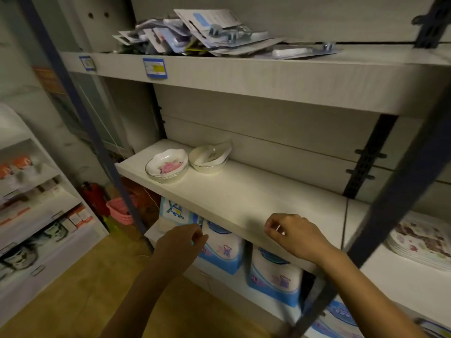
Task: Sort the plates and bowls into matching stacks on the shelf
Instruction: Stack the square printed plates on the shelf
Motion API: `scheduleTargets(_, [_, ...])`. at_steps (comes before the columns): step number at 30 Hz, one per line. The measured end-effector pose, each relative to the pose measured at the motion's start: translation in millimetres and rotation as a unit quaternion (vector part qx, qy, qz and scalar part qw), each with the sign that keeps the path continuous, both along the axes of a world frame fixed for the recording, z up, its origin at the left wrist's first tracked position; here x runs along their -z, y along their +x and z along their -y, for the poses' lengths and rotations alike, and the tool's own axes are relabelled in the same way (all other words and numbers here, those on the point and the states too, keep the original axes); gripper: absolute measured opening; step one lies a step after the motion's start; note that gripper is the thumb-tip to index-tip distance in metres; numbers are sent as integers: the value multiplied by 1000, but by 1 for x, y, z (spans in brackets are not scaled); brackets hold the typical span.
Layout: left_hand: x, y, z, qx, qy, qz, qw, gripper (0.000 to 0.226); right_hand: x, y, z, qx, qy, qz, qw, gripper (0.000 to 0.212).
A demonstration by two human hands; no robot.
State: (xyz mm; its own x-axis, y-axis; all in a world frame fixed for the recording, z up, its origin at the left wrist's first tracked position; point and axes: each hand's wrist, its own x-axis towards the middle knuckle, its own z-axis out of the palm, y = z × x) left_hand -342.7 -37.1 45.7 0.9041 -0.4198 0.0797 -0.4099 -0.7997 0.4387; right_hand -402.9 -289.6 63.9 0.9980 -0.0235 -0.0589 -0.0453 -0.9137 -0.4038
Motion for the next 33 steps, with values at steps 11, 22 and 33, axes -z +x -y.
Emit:
scheduleTargets(11, [-4, 145, -37, 18, 15, 14, 1000, 21, 11, 172, -36, 17, -45, 6, 999, 30])
scheduleTargets(22, [-7, 271, -54, 79, -17, -7, 997, 20, 17, 306, -56, 172, -125, -47, 976, 52])
scheduleTargets(33, [-20, 375, -84, 164, 5, -37, 986, 25, 29, 389, -79, 321, -214, -152, 910, 22])
